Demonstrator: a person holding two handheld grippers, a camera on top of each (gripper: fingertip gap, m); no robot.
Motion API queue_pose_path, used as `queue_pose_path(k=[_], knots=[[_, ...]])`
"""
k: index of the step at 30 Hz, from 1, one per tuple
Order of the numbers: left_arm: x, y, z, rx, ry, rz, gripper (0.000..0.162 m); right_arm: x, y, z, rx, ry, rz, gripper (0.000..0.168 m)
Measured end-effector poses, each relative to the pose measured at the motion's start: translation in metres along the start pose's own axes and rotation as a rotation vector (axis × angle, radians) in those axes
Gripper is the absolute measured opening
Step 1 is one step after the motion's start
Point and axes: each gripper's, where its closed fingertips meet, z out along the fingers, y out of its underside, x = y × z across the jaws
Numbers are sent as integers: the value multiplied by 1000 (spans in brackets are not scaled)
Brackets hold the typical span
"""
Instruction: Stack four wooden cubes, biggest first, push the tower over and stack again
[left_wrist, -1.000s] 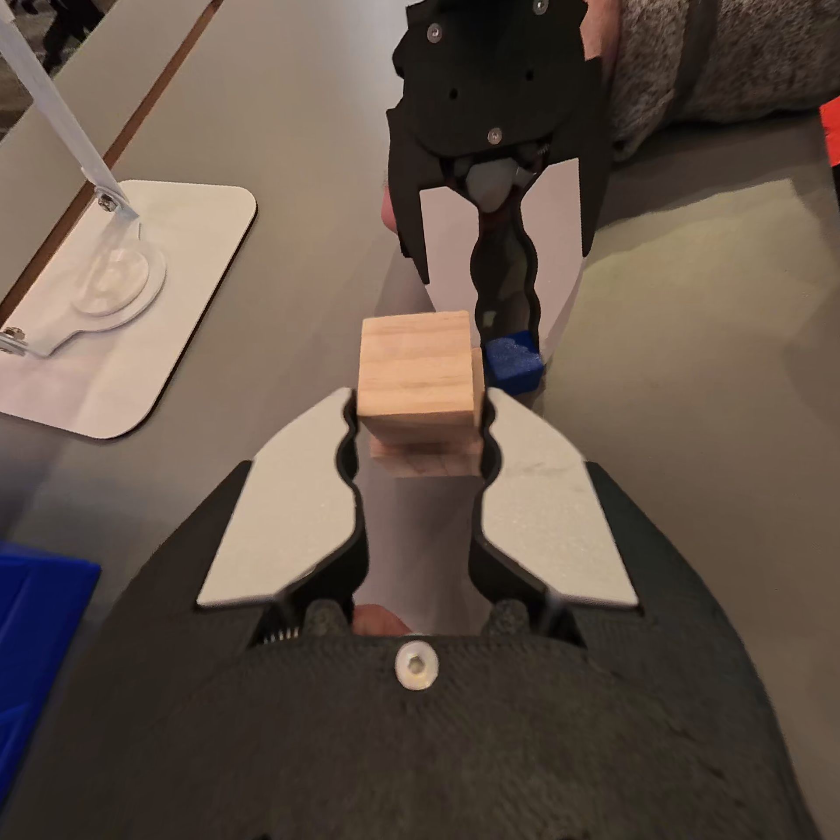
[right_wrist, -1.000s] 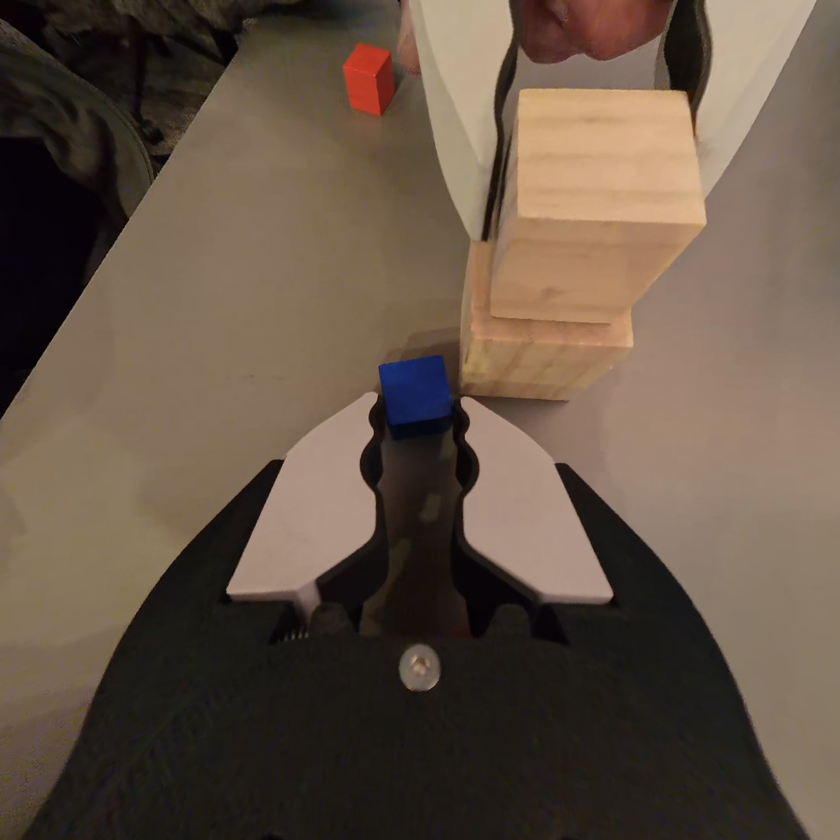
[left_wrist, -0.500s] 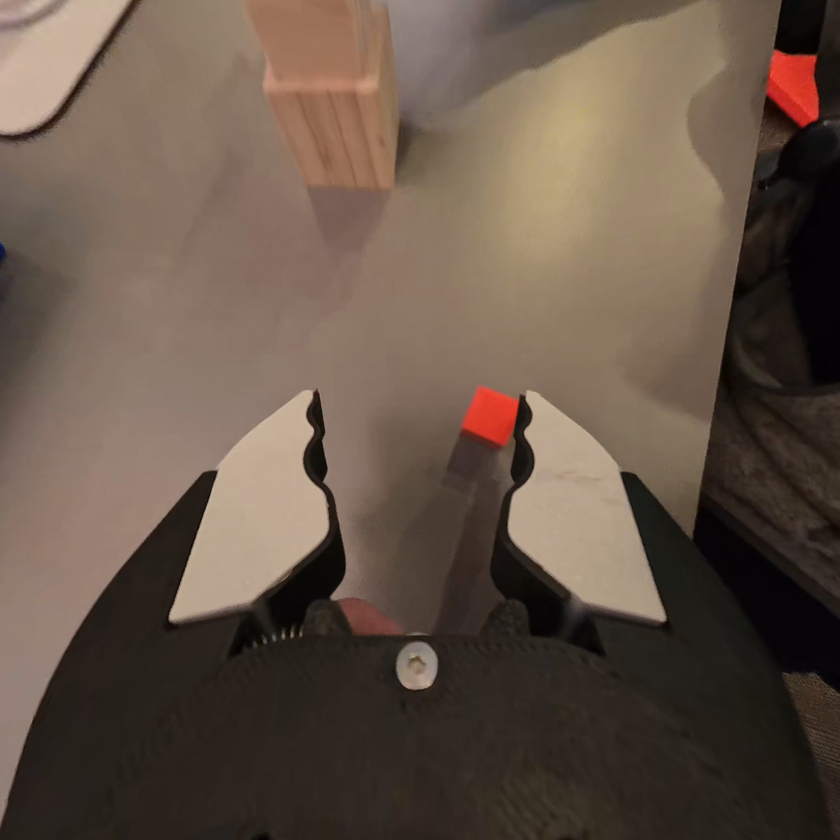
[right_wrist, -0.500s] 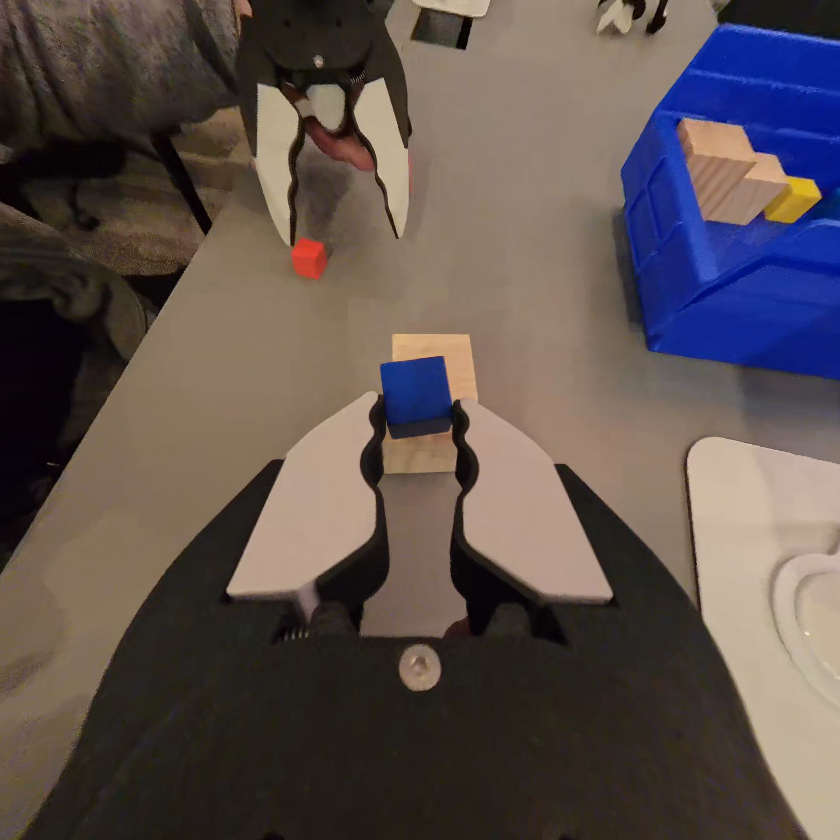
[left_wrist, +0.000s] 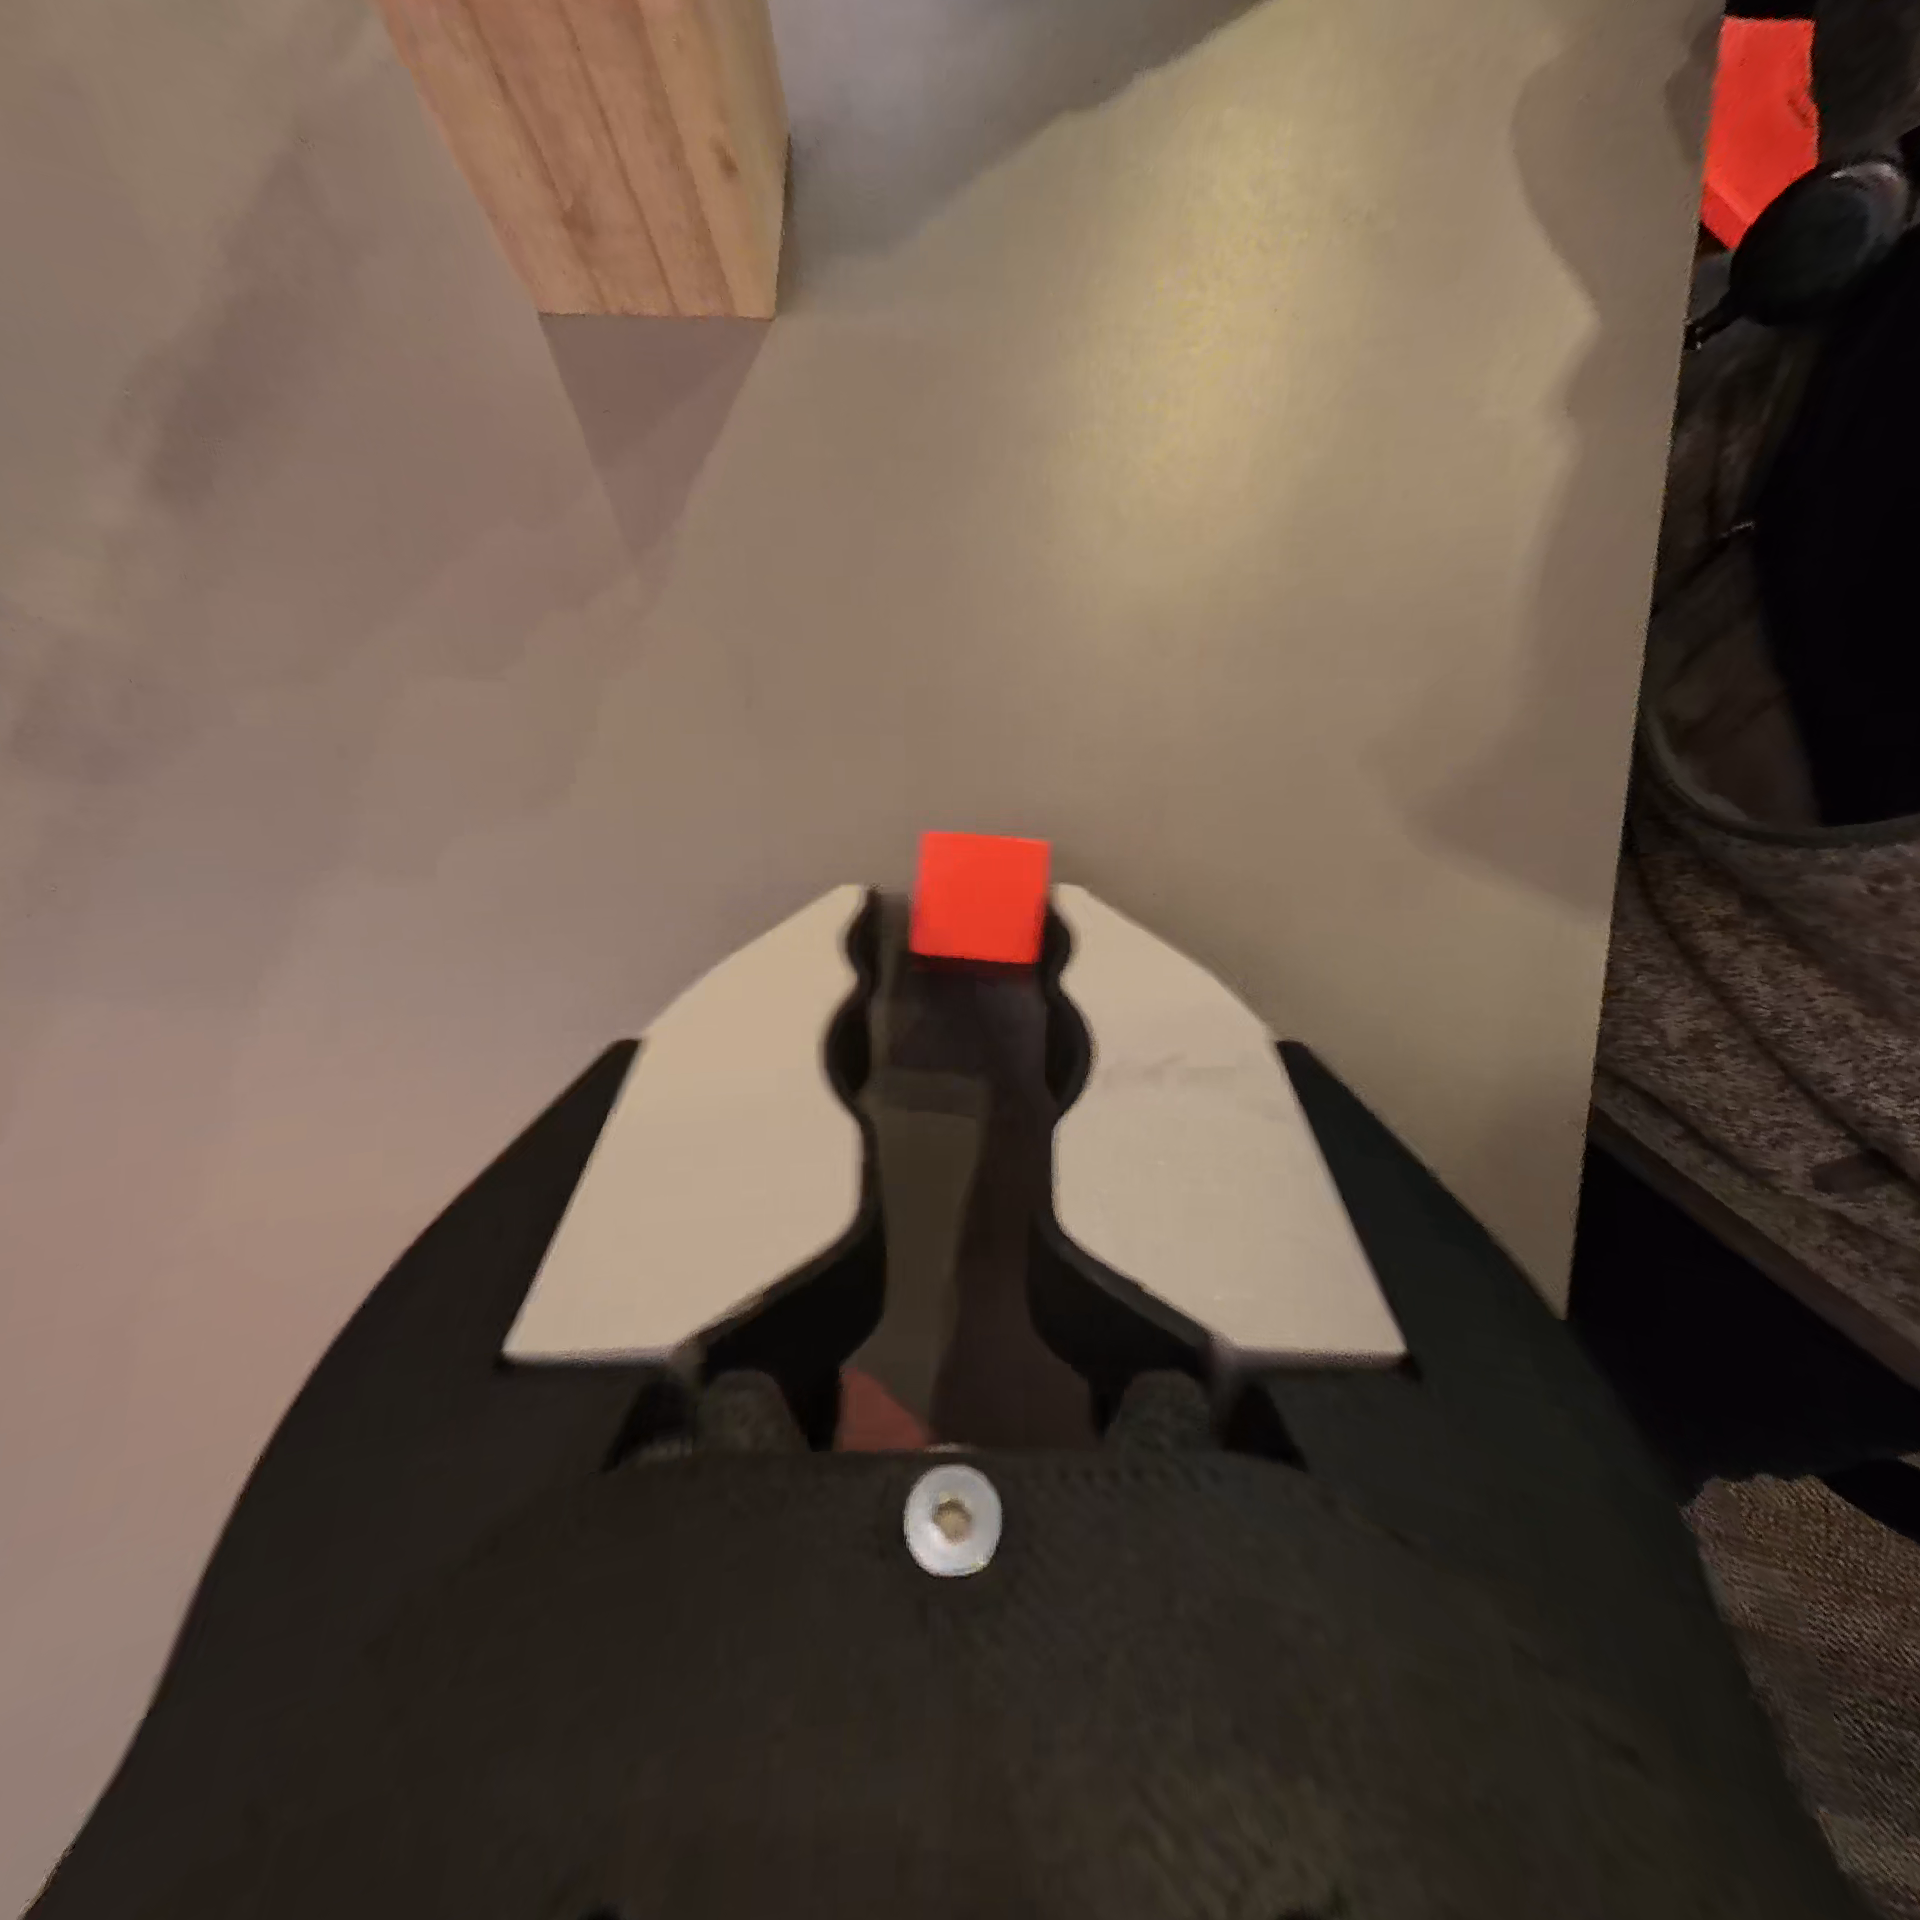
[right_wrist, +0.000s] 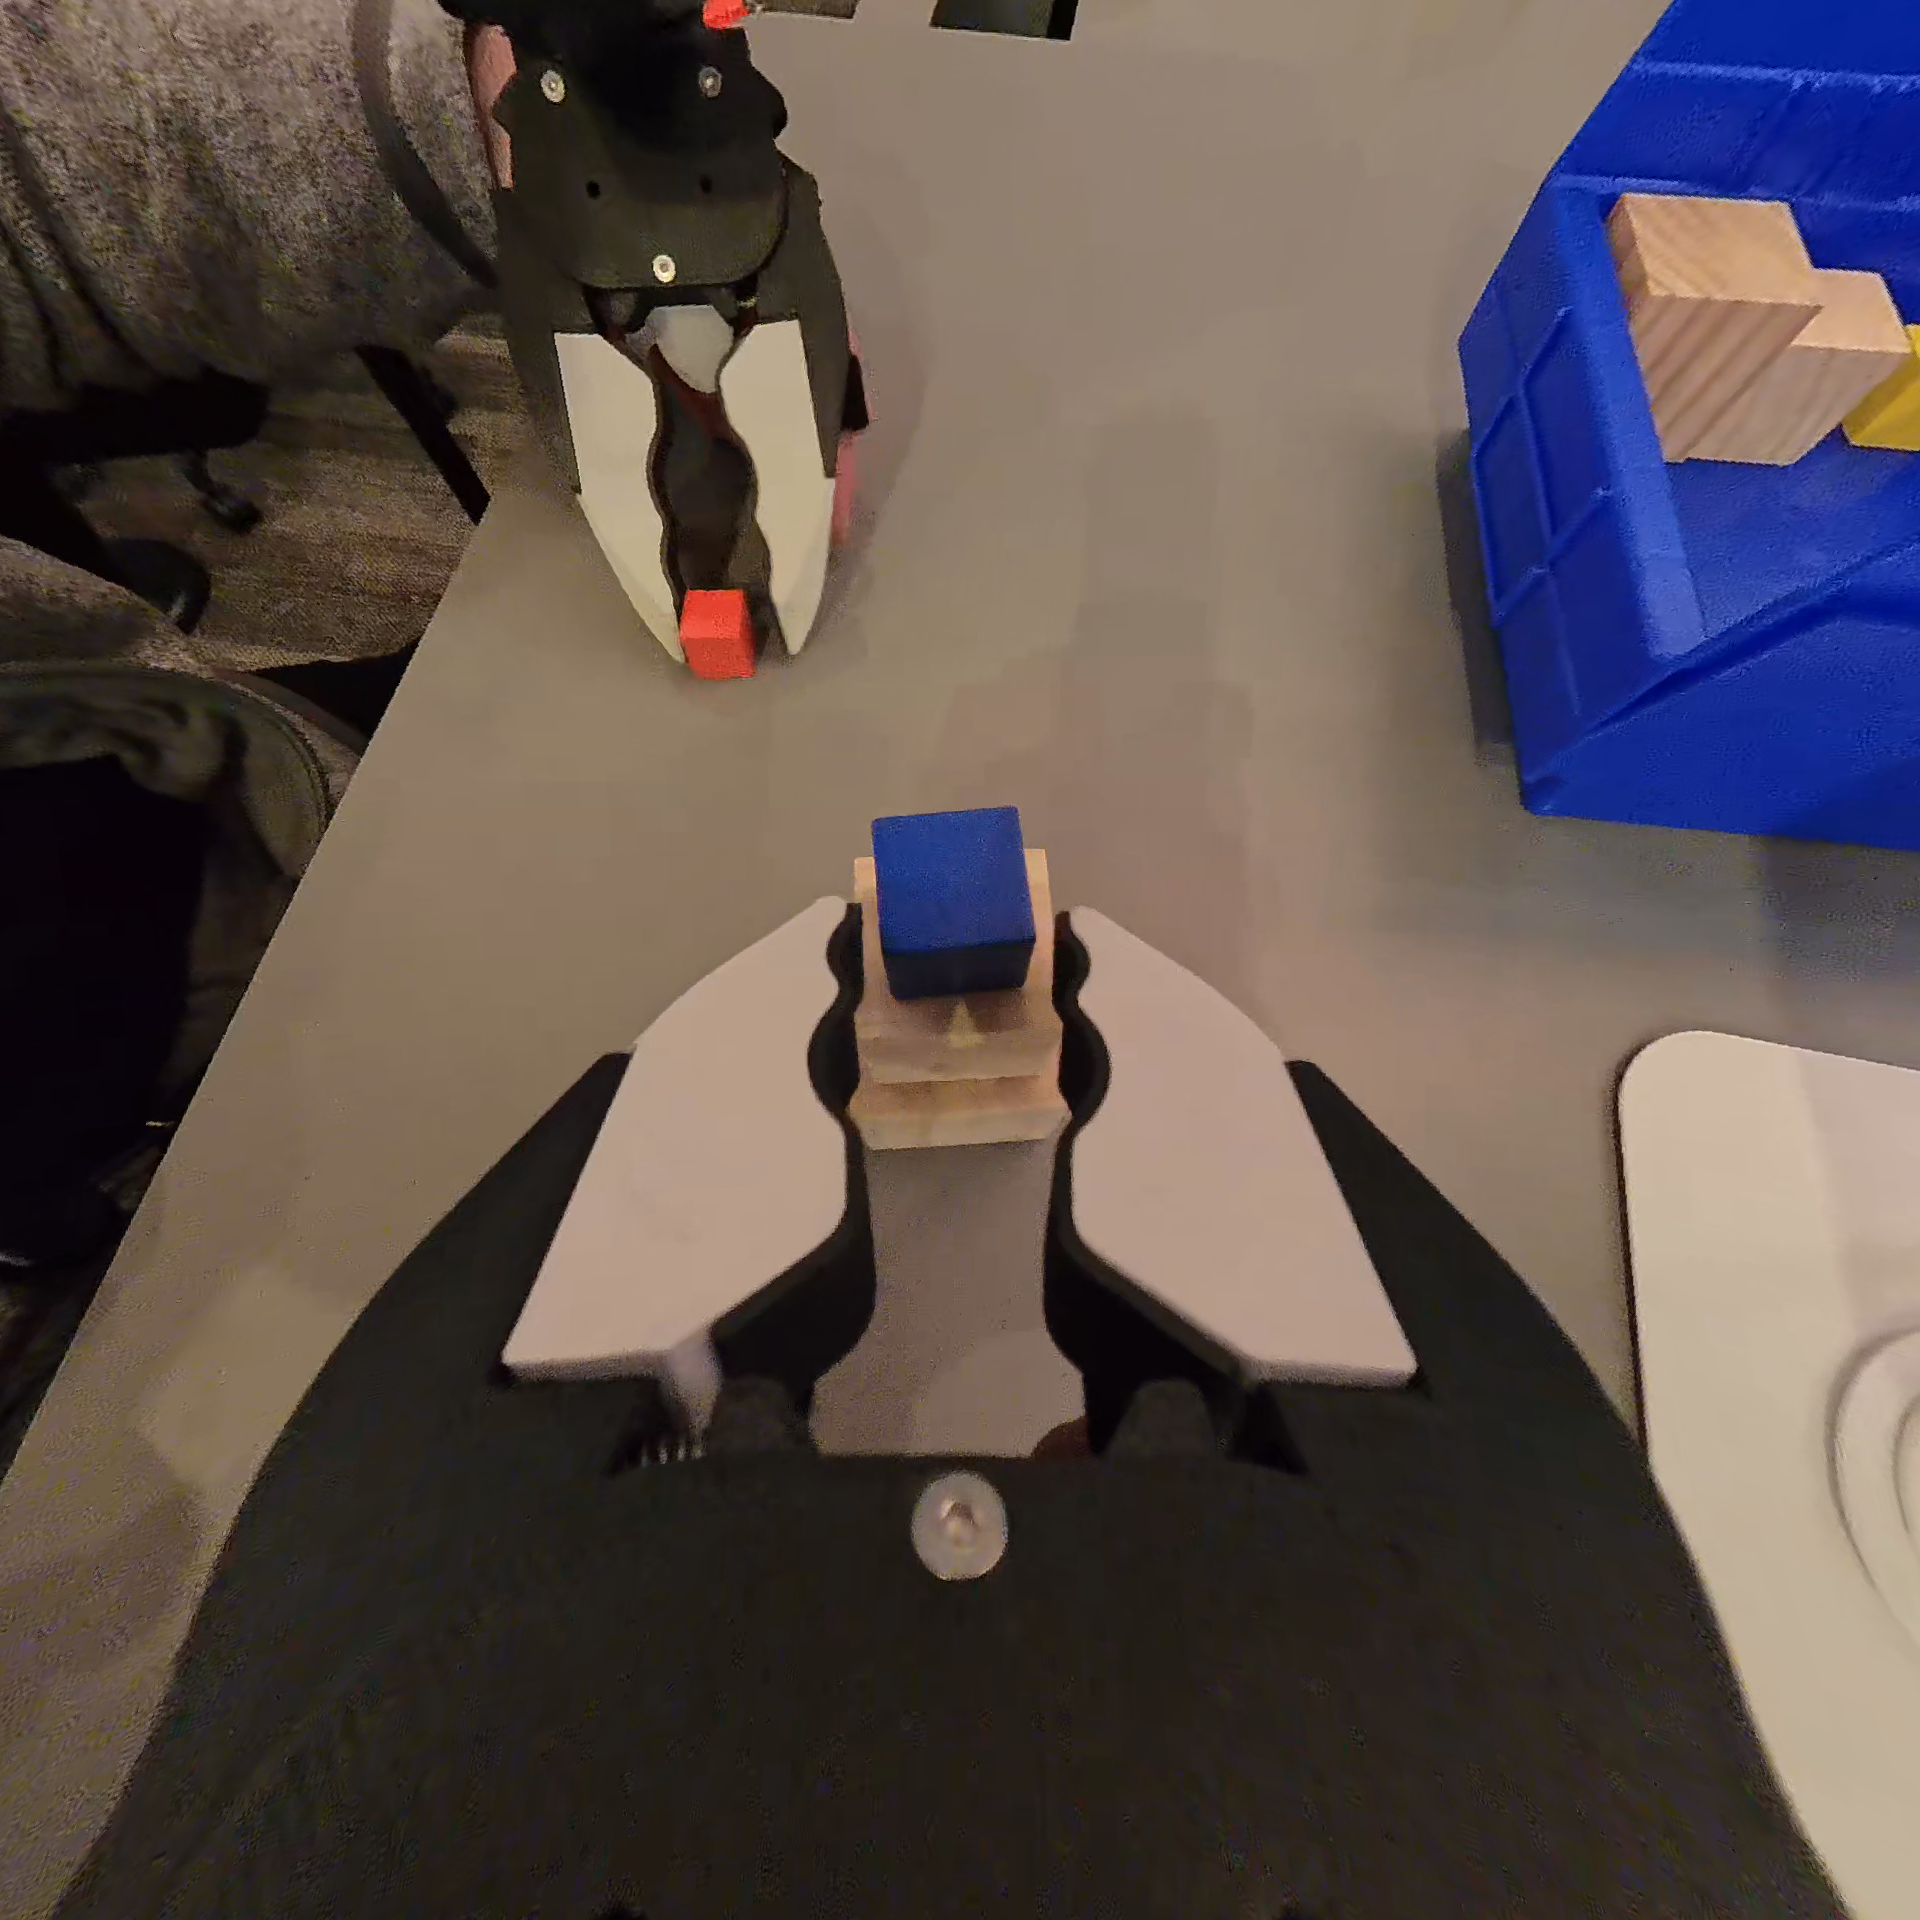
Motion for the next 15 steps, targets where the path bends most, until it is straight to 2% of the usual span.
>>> queue_pose_path(k=[2, 5, 7, 11, 15], knots=[[-1, -1, 1, 1, -10, 16, 22, 3, -4, -8, 37, 25, 9, 46], [-8, -5, 1, 14, -51, 32, 22, 6, -1, -24, 71, 76, 6, 50], [-15, -22, -1, 64, -73, 33, 22, 7, 9, -33, 88, 92, 27, 50], [-33, -93, -12, 198, -113, 76, 22, 4, 33, -38, 96, 94, 61, 46], [-43, -167, -13, 253, -96, 162, 22, 2, 47, -30, 69, 83, 71, 45]])
